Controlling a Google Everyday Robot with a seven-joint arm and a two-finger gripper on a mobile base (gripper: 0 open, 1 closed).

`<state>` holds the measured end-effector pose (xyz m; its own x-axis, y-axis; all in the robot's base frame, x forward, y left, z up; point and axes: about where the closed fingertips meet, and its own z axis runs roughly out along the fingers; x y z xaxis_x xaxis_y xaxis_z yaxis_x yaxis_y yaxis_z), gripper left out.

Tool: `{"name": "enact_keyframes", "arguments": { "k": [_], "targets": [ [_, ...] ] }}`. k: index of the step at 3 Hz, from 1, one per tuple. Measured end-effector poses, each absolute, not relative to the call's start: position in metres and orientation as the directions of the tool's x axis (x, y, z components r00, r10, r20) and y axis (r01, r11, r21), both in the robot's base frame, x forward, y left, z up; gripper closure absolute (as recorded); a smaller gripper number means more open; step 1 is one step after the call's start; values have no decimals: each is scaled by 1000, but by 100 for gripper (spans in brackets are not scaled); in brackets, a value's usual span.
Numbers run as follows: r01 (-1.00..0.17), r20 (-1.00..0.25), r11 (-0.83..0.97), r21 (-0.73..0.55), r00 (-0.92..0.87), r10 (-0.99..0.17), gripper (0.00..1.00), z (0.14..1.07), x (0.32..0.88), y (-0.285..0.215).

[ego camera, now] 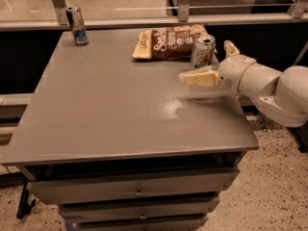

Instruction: Move 7up can near brown chip bag

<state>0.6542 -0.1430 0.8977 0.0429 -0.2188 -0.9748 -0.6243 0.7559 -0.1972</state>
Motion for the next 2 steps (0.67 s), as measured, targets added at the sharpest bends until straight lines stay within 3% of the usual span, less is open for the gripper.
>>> {"name": "enact_keyframes", "arguments": {
  "k": [2],
  "targets": [
    [-705, -960, 665, -248, 88, -265, 0, 942, 559, -162]
  ]
}}
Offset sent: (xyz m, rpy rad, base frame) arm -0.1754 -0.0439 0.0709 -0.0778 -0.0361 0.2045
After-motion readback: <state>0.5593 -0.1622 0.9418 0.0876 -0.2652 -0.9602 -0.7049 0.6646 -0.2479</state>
